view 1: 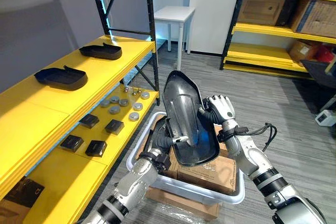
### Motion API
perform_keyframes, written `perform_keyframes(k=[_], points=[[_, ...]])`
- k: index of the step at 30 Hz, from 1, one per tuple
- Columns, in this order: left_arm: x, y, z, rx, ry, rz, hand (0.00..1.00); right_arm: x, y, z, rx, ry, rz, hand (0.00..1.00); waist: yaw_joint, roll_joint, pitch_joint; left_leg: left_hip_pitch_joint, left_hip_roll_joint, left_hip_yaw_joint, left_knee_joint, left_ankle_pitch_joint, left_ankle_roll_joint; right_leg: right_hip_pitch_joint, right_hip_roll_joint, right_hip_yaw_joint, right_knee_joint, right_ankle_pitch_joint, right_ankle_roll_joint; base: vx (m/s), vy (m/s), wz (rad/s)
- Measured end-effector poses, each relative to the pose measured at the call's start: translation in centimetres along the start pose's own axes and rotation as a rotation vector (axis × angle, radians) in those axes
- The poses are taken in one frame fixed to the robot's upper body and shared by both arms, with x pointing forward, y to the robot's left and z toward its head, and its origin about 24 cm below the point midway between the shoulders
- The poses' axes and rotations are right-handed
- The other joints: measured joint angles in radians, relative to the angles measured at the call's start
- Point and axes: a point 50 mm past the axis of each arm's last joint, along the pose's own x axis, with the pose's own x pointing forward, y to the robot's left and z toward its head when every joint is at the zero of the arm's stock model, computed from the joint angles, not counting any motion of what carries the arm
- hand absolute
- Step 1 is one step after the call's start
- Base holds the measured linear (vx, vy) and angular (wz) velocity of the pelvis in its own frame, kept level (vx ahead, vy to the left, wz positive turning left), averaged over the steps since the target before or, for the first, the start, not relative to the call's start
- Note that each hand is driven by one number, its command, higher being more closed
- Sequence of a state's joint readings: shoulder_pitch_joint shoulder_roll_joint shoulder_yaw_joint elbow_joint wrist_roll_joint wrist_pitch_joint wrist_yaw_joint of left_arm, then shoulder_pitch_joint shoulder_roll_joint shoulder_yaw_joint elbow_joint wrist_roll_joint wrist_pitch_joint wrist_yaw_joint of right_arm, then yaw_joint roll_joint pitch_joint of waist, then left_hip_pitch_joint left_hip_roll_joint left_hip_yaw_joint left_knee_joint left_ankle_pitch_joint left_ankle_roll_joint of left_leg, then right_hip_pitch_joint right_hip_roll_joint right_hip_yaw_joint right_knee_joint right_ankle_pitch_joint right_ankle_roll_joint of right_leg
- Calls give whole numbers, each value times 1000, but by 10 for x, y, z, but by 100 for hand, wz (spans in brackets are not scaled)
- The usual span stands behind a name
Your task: Walk over and take plastic housings, then place them on the shelf
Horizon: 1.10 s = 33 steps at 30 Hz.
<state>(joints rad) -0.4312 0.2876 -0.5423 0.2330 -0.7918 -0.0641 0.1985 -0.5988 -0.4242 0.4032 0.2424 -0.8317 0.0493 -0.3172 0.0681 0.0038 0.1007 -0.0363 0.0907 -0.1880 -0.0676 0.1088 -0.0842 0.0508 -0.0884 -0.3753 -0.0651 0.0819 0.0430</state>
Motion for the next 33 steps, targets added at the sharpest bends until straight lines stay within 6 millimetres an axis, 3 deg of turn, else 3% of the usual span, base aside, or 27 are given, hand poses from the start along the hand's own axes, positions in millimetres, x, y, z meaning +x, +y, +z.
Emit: perform_keyframes(k=[9, 11, 13, 14, 15, 17, 18, 22, 23, 25, 26, 27, 28, 29, 30, 31, 32, 33], points=[[21, -6, -5, 7, 39, 147, 100, -9, 4, 5, -7, 13, -67, 100, 7, 1, 1, -70, -14, -170, 36, 22, -24, 46, 16, -178, -7, -25, -1, -20, -30, 57], [22, -8, -4, -20, 36, 176, 100, -13, 4, 10, 3, -1, -90, 100, 7, 5, 4, -87, 17, -46, 30, 8, -9, 59, 13, -228, 22, -50, -1, -11, -46, 92], [23, -14, 1, -43, 11, 183, 100, -16, -2, 9, 2, -11, -137, 100, -29, 7, 5, -122, 102, 350, 64, -1, 90, 67, -15, -337, 66, -80, 6, 50, -8, 136], [23, -15, 1, -53, 8, 188, 100, -16, -3, 9, 9, -14, -146, 100, -29, 8, 6, -127, 126, 455, 81, 2, 102, 67, -23, -355, 78, -88, 11, 127, 71, 105], [23, -16, 2, -75, 1, 197, 100, -18, -4, 11, 24, -14, -163, 100, -28, 12, 7, -122, 172, 651, 109, 4, 101, 62, -45, -385, 116, -113, 24, 99, 61, 60], [20, -14, 8, -109, -29, 217, 100, -22, -8, 15, 43, -26, -189, 100, -17, 13, 6, -121, 172, 718, 110, 32, 97, 45, -76, -393, 156, -128, 40, 128, 111, 32], [18, -14, 13, -131, -51, 224, 100, -25, -10, 18, 58, -34, -209, 0, -12, 15, 7, -122, 167, 736, 110, 60, 75, 39, -94, -396, 175, -136, 52, 148, 158, 23], [7, -10, 29, -97, -161, 271, 100, -38, -11, 26, 153, -18, -249, 0, -13, -1, 4, -117, 68, 731, 107, 55, 78, 54, -210, -440, 249, -157, 85, 182, 189, 44], [2, -7, 35, -66, -208, 289, 100, -40, -11, 30, 189, -13, -262, 0, -12, -4, 5, -103, 35, 730, 108, 41, 88, 63, -264, -458, 313, -171, 103, 217, 245, 62], [-2, -5, 38, 12, -252, 320, 100, -51, -3, 32, 258, 43, -254, 0, -13, -15, 11, -48, -20, 690, 108, 13, 109, 77, -392, -457, 546, -170, 94, 183, 237, 82], [-3, -4, 41, 39, -269, 330, 100, -53, -1, 32, 293, 61, -252, 0, -13, -25, 17, -27, -36, 669, 108, -2, 108, 76, -431, -435, 629, -158, 57, 101, 182, 102], [-5, -2, 54, 64, -339, 378, 100, -61, 6, 37, 389, 70, -226, 0, -18, -45, 28, 9, -61, 633, 108, -40, 115, 36, -479, -318, 772, -88, -56, 109, 228, 104], [-9, -3, 70, 74, -422, 402, 100, -68, 12, 45, 463, 64, -210, 0, -22, -57, 34, 26, -71, 601, 105, -63, 112, -17, -478, -191, 856, 1, -118, 134, 186, 133], [-18, -2, 86, 170, -526, 419, 100, -69, 12, 50, 570, 104, -254, 0, -36, -60, 35, 27, -71, 534, 101, -82, 114, -98, -426, -9, 951, -14, -68, 123, 82, 110], [-21, -1, 91, 212, -562, 432, 100, -70, 12, 54, 608, 102, -262, 0, -45, -60, 34, 25, -68, 503, 99, -84, 115, -132, -378, 56, 979, -112, -41, 155, -35, 144], [-24, 0, 98, 262, -610, 463, 100, -73, 13, 57, 661, 98, -262, 0, -62, -55, 37, 24, -64, 437, 95, -85, 118, -178, -277, 148, 965, -225, -23, 180, -55, 157], [-25, -3, 99, 299, -637, 478, 100, -81, 17, 52, 688, 136, -252, 0, -67, -53, 39, 27, -66, 384, 90, -85, 119, -203, -200, 192, 858, -280, -8, 193, -44, 160], [-26, -2, 100, 307, -647, 492, 100, -86, 20, 48, 694, 170, -242, 0, -67, -52, 40, 29, -69, 359, 89, -84, 121, -210, -168, 209, 784, -290, 0, 217, -46, 147]])
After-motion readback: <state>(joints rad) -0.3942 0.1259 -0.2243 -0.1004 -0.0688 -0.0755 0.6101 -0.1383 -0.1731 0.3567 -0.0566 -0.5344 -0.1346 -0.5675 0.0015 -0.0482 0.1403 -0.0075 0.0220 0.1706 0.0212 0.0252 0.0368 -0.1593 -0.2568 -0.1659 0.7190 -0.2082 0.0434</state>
